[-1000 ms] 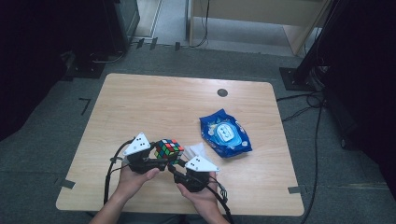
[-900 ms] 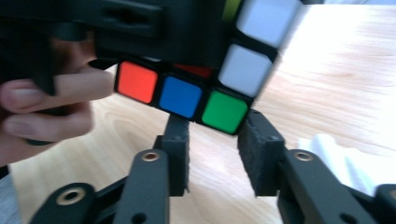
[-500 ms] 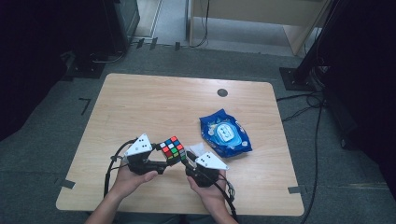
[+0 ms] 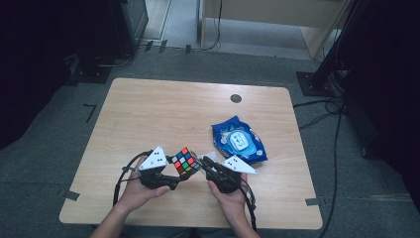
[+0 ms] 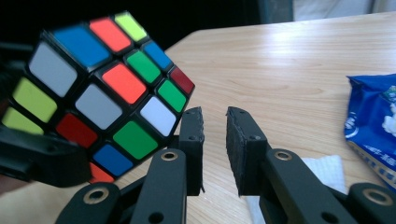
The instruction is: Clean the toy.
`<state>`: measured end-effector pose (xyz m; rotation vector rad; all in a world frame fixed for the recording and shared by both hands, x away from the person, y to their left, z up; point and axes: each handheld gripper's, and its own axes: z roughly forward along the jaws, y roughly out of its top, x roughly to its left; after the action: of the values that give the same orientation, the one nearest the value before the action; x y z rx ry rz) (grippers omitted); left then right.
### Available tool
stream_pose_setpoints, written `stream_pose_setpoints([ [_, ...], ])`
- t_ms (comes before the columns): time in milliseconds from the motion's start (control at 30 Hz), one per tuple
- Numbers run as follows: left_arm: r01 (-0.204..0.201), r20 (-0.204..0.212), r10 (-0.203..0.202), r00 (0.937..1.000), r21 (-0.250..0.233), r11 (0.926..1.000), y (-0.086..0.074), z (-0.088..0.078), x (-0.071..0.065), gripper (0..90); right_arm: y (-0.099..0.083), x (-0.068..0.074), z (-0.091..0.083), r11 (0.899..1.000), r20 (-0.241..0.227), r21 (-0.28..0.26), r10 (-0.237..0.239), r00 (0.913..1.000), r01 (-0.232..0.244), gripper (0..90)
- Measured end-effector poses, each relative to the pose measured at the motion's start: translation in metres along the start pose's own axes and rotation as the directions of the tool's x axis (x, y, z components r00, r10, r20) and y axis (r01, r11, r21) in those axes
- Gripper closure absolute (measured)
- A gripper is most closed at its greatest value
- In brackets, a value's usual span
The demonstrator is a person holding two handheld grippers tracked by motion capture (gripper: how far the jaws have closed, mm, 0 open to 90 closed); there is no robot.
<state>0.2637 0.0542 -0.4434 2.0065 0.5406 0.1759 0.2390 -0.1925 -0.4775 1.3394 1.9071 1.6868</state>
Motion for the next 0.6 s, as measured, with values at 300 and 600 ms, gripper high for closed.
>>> stream_pose_setpoints([
  [300,-0.022,-0.002,0.022,0.9998,-0.005,0.9997,-0.0004,0.0002,-0.0027,34.0,0.0016,-0.0027,-0.0026,1.000,-0.017,-0.021,0.003,0.9999,-0.003,76.5],
  [600,-0.027,0.009,0.027,0.9996,-0.008,0.9996,-0.0015,0.0009,-0.0037,34.0,0.0022,-0.0027,-0.0039,1.000,-0.042,-0.027,0.004,0.9991,-0.005,81.4],
])
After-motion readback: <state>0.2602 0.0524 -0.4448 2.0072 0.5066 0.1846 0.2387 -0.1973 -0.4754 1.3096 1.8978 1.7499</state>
